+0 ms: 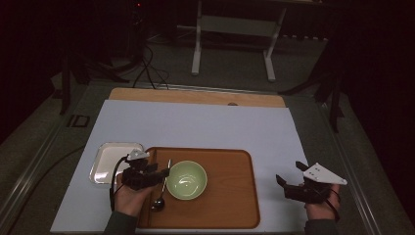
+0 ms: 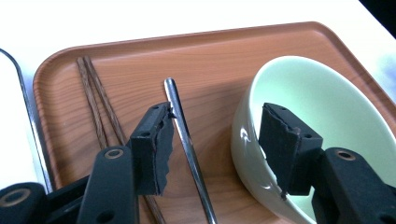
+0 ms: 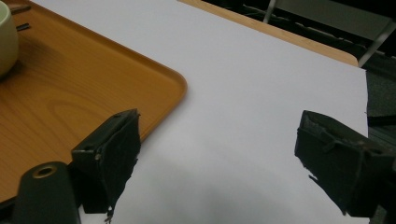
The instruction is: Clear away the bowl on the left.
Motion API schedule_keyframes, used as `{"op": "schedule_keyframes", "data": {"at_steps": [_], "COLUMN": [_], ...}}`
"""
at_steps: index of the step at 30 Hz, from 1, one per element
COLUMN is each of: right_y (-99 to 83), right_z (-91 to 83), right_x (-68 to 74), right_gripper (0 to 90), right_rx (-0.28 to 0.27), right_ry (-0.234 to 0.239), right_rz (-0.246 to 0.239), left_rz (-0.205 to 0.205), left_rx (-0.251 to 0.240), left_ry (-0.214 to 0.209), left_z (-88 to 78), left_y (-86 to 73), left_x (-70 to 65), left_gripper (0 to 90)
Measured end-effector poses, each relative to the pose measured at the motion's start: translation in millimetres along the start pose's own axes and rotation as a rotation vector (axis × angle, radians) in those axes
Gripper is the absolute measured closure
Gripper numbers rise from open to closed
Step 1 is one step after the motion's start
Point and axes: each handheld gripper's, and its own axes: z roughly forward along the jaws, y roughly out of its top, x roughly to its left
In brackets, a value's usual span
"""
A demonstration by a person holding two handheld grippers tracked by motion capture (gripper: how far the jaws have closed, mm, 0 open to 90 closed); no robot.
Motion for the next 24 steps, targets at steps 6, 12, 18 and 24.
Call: {"op": "schedule_keyframes", "data": {"at_steps": [6, 12, 18, 24], "right_y": [-0.1, 0.0, 0.0, -0.1], "right_z": [-0.3, -0.2, -0.1, 0.1], "right_x": [-0.5, -0.5, -0.6, -0.8], "right_gripper": [14.1, 14.1, 14.1, 14.1], "right_rx": [0.0, 0.001, 0.001, 0.0], "right_ry": [0.0, 0.0, 0.0, 0.0], "right_rz": [0.0, 0.0, 0.0, 0.001], "left_rz": [-0.001, -0.009, -0.014, -0.019], "left_rx": [-0.023, -0.054, -0.078, -0.096], "left_ry": [-0.006, -0.004, 0.008, 0.029], "left_z": [-6.2, -13.5, -21.3, -28.0], "left_y": [1.7, 3.5, 5.7, 8.3], "left_x": [1.9, 6.3, 11.7, 17.7], "left_gripper": [46.2, 46.2, 46.2, 45.5]}}
